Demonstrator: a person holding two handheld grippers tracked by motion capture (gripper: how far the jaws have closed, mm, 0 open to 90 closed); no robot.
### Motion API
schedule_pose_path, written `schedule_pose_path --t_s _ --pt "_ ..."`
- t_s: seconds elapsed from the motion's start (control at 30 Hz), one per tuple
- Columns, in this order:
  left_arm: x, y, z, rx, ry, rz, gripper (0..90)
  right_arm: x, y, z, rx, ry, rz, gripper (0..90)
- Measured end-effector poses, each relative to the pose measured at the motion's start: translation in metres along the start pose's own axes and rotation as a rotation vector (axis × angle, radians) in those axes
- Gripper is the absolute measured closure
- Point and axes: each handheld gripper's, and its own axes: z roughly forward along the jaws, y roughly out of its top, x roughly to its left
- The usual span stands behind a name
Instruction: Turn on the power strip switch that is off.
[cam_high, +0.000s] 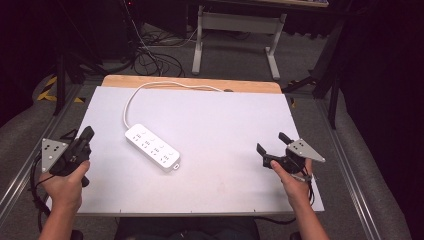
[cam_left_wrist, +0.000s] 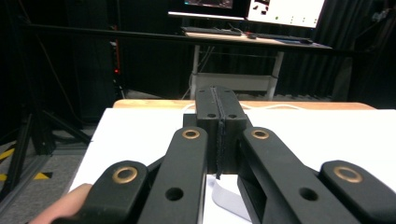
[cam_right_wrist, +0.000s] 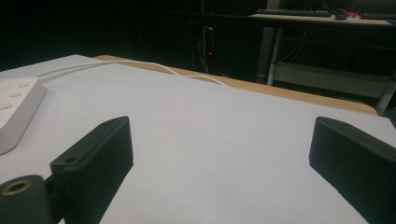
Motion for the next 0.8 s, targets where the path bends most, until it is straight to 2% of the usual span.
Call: schedule_pose_path --t_s 0.17,0.3,0.63,0.8 --pt "-0.009 0.002 0.009 0.022 -0.035 0.027 90.0 -0.001 0.001 -0.002 -0.008 -0.003 0.001 6.8" --pt "-0.018 0.004 0.015 0.033 -0.065 0.071 90.0 -0.002 0.0 -0.004 -0.007 -0.006 0.003 6.8" --pt "-0.027 0.003 0.027 0.085 -0.135 0.102 90.0 -0.003 0.0 -0.007 -0.008 -0.014 0.008 6.9" --pt "-0.03 0.004 0.028 0.091 -0.15 0.114 90.0 -0.003 0.0 -0.008 -0.008 -0.013 0.007 6.9"
